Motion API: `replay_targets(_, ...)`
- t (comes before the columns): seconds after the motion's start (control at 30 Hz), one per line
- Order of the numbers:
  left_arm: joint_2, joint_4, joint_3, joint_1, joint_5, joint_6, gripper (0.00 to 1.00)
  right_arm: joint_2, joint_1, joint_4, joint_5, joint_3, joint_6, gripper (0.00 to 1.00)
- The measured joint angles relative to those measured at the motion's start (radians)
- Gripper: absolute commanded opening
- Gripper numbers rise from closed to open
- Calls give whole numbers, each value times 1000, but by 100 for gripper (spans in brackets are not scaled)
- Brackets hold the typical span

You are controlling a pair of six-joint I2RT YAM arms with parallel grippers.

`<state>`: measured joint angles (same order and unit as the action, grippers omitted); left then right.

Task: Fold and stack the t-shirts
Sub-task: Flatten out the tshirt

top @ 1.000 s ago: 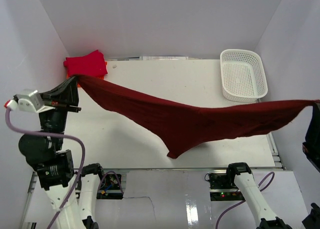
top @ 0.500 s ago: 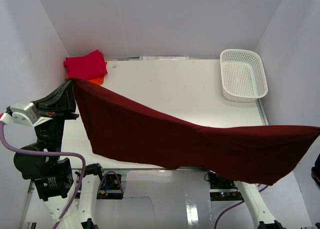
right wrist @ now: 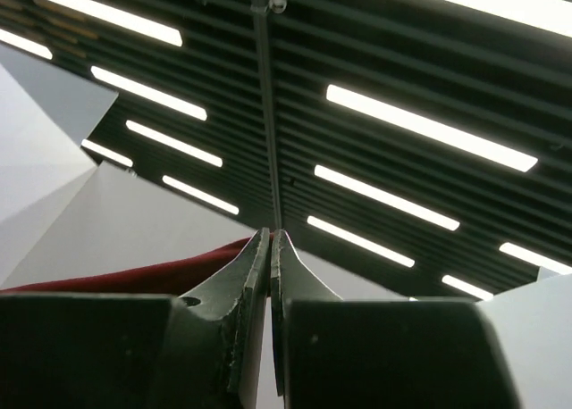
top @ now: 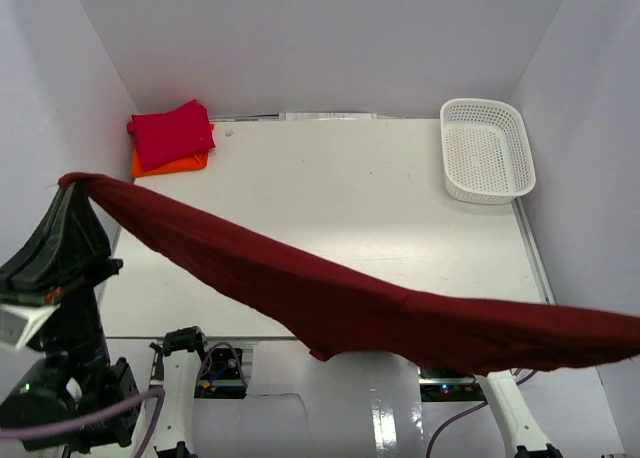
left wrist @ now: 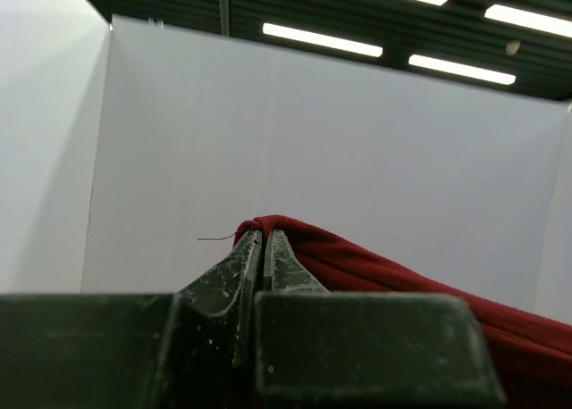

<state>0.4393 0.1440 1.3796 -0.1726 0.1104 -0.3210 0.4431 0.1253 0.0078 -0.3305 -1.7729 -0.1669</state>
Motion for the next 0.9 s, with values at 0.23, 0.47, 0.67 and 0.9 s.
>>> replay_targets(0.23, -141, -93, 40, 0, -86, -32, 0, -92, -2, 91, 24, -1, 4, 8)
replay_targets(0.47, -203, -203, -94, 0, -116, -74, 0, -55, -1, 69, 65, -7, 13, 8)
replay_targets(0.67, -167, -194, -299, 0, -131, -101, 0, -4, -1, 75, 83, 127, 36, 8)
replay_targets(0.9, -157, -197, -439, 0, -188, -112, 0, 50, -1, 51, 116, 374, 78, 8)
